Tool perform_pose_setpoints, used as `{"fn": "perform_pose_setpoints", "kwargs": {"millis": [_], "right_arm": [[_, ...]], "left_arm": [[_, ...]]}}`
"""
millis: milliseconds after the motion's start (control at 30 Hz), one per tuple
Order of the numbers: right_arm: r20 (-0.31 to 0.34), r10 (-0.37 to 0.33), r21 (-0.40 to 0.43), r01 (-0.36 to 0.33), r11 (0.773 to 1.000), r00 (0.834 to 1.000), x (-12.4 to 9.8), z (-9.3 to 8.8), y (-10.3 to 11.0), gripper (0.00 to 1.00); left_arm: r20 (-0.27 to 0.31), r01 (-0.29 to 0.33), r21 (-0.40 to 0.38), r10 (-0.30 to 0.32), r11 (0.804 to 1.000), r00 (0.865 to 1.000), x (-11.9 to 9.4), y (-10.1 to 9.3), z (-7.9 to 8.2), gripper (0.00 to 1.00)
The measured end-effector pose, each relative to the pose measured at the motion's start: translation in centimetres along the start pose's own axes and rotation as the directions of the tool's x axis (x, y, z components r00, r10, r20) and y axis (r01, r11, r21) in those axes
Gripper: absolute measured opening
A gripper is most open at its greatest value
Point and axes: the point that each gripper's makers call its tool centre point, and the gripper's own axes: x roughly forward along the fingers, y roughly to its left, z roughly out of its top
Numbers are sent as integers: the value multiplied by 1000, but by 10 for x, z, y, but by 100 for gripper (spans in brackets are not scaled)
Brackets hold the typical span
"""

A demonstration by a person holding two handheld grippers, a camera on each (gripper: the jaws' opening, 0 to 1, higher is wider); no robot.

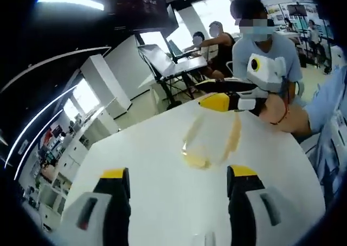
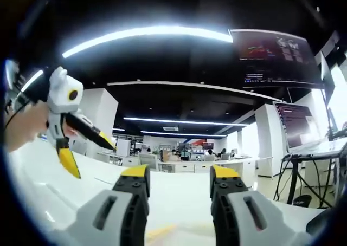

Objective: Snap each plastic latch of the storage box into its locked position after aligning the lid with the box until every specified latch is closed and the lid sits flush.

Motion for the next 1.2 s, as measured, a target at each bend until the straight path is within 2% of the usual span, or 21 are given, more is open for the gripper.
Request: {"fn": "perform_pose_setpoints", "kwargs": {"millis": [33, 167, 200, 267, 333, 400, 533, 567, 667, 733, 767, 800, 900, 967, 1033, 1200], "right_arm": [[1, -16, 2, 16, 1000, 1000, -1, 0, -3, 44], [2, -23, 2, 23, 1000, 1000, -1, 0, -5, 44], [2, -40, 3, 40, 999, 999, -2, 0, -7, 44], [-1, -45, 9, 45, 999, 999, -2, -1, -8, 44], [-4, -49, 10, 49, 999, 999, -2, -2, -9, 44], [-11, -56, 13, 56, 998, 998, -3, -3, -10, 44], [-10, -60, 13, 60, 998, 998, -3, -3, -10, 44], [-9, -72, 12, 72, 997, 997, -4, -2, -12, 44], [-8, -87, 17, 87, 996, 996, -5, -2, -15, 44], [-8, -90, 20, 90, 996, 996, -6, -2, -16, 44], [-8, -94, 22, 94, 995, 996, -6, -3, -16, 44], [-11, -96, 22, 96, 995, 995, -6, -3, -17, 44], [-17, -107, 29, 107, 994, 994, -7, -5, -19, 43], [-17, -115, 30, 116, 993, 993, -8, -5, -20, 43], [-9, -129, 35, 130, 991, 992, -10, -4, -24, 43], [21, -158, 53, 157, 986, 987, -14, 1, -31, 43]], "left_arm": [[-20, 39, 20, -39, 999, 999, 18, -7, 2, 73], [-33, 61, 25, -60, 998, 998, 27, -10, 2, 72], [-75, 117, 51, -113, 992, 991, 46, -16, -1, 72], [-104, 154, 61, -147, 986, 984, 58, -22, -3, 72], [-113, 165, 63, -157, 984, 981, 64, -24, -4, 72], [-143, 202, 70, -191, 977, 971, 75, -29, -8, 71], [-179, 235, 83, -218, 968, 959, 81, -33, -13, 70], [-211, 270, 86, -247, 959, 946, 91, -39, -17, 70], [-230, 294, 74, -271, 953, 935, 103, -40, -19, 67], [-257, 316, 68, -289, 946, 922, 111, -41, -24, 67], [-286, 333, 64, -303, 941, 909, 115, -42, -30, 67], [-306, 332, 64, -298, 941, 904, 121, -40, -34, 68], [-366, 391, 127, -323, 912, 873, 133, -45, -45, 67], [-386, 431, 138, -352, 892, 852, 135, -51, -48, 67], [-385, 435, 127, -360, 891, 850, 141, -52, -48, 65], [-421, 486, 108, -403, 867, 812, 150, -59, -52, 61]]}}
